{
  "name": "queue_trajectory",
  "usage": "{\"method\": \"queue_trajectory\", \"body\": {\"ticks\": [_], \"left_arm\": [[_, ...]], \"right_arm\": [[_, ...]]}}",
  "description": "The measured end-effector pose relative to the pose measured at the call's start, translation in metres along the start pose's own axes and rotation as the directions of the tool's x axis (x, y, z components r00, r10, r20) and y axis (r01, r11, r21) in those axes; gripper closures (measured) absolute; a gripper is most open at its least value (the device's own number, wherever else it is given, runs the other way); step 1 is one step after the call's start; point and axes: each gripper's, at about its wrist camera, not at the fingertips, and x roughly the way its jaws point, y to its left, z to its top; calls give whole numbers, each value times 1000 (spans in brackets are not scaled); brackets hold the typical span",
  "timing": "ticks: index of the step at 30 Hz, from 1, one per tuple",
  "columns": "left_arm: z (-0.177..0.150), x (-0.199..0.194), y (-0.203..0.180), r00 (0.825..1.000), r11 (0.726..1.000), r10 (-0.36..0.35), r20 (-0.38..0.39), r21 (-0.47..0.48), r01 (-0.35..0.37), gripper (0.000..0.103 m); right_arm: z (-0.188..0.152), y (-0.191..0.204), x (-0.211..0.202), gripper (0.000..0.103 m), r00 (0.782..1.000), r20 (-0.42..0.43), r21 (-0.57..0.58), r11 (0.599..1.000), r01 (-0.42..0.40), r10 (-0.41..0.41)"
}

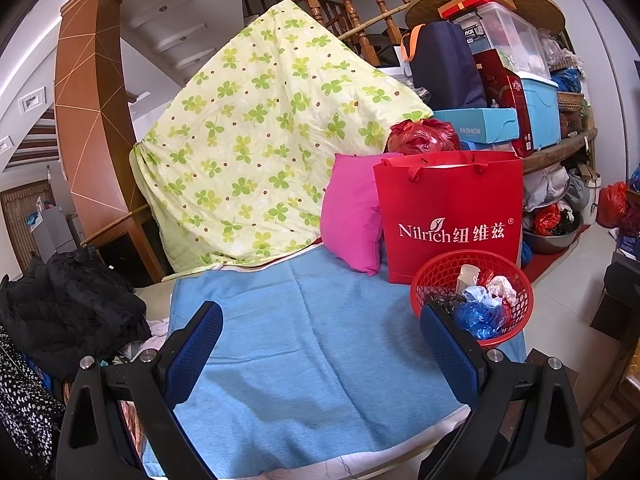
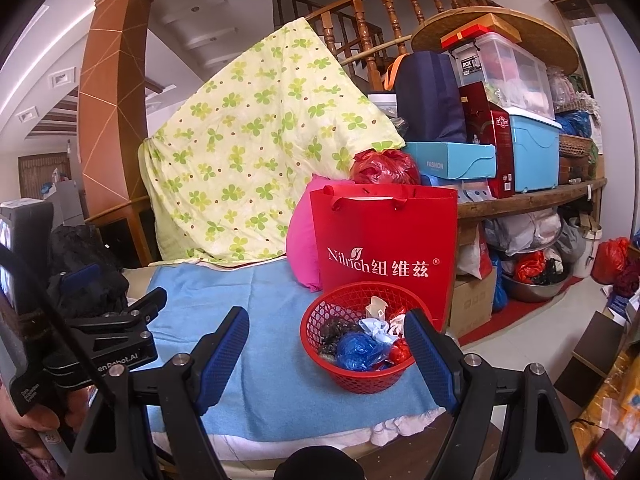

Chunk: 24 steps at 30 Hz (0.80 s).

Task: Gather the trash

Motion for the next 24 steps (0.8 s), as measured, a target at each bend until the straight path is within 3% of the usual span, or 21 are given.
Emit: {"method": "queue_trajectory", "body": {"ticks": [24], "left_arm": [[4,40,-6,998,998,-50,-27,22,51,4]], "right_arm": [[2,-3,29,20,998,-20,-2,998,58,-58]]}}
